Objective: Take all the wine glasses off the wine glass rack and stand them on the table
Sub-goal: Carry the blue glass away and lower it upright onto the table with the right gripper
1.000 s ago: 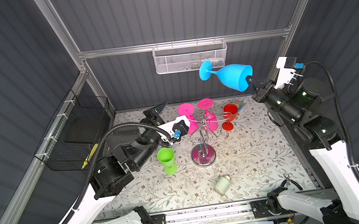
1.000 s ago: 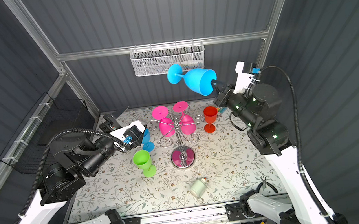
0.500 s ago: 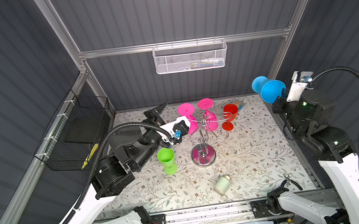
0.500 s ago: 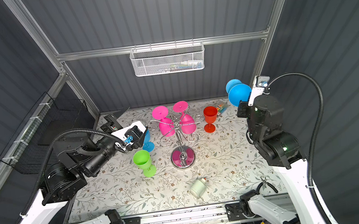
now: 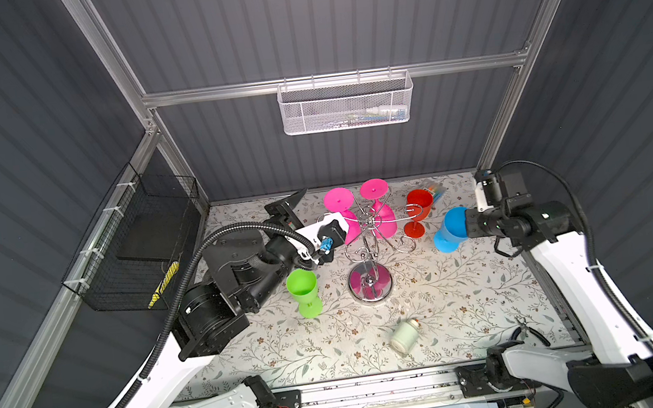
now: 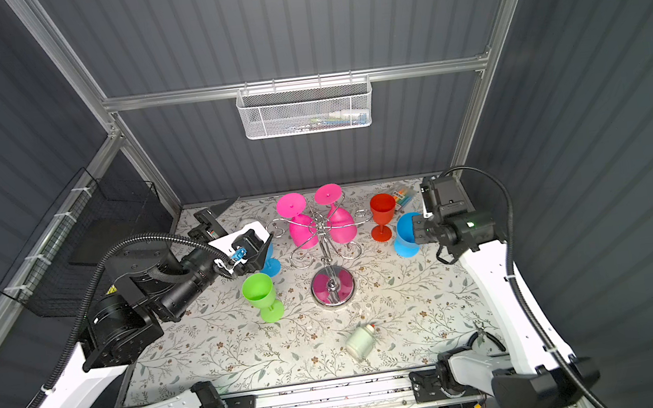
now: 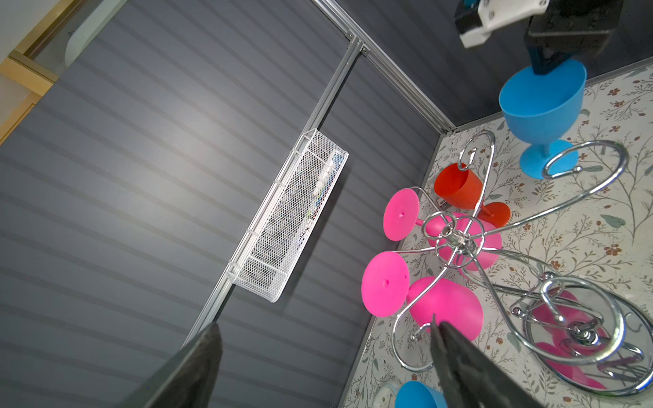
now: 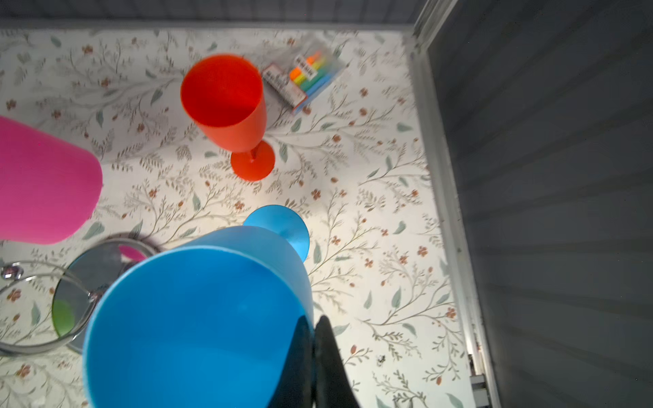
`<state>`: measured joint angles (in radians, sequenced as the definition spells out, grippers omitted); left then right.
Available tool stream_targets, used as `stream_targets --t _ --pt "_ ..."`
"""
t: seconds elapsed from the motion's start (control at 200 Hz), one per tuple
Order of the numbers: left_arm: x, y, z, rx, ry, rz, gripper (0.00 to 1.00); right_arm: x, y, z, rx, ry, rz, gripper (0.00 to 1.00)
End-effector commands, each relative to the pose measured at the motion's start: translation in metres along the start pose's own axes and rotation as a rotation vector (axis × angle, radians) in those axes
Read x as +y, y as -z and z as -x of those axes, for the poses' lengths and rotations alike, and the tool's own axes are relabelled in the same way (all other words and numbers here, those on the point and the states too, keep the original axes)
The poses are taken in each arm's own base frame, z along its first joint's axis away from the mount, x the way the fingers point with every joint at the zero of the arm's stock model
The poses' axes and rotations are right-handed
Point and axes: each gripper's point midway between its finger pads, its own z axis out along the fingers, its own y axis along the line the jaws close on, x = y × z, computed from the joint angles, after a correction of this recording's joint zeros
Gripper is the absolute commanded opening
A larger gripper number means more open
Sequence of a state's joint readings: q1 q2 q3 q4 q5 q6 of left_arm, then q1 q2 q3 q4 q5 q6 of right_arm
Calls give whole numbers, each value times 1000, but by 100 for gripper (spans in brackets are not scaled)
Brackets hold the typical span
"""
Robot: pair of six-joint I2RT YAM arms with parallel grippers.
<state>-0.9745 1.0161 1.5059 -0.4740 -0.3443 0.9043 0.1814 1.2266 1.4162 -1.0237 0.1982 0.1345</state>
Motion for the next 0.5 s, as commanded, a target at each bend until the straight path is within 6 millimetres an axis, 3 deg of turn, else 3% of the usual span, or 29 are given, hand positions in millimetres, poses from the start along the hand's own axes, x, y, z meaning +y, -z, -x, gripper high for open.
stream_targets --t 0.0,0.185,0.495 --pt "6 6 2 -15 39 26 95 15 -11 -17 111 -12 77 0" --pt "4 8 1 -23 83 23 95 17 -39 -27 211 11 50 0" --pt "-3 5 -2 -18 109 11 96 27 -67 -26 238 6 65 0"
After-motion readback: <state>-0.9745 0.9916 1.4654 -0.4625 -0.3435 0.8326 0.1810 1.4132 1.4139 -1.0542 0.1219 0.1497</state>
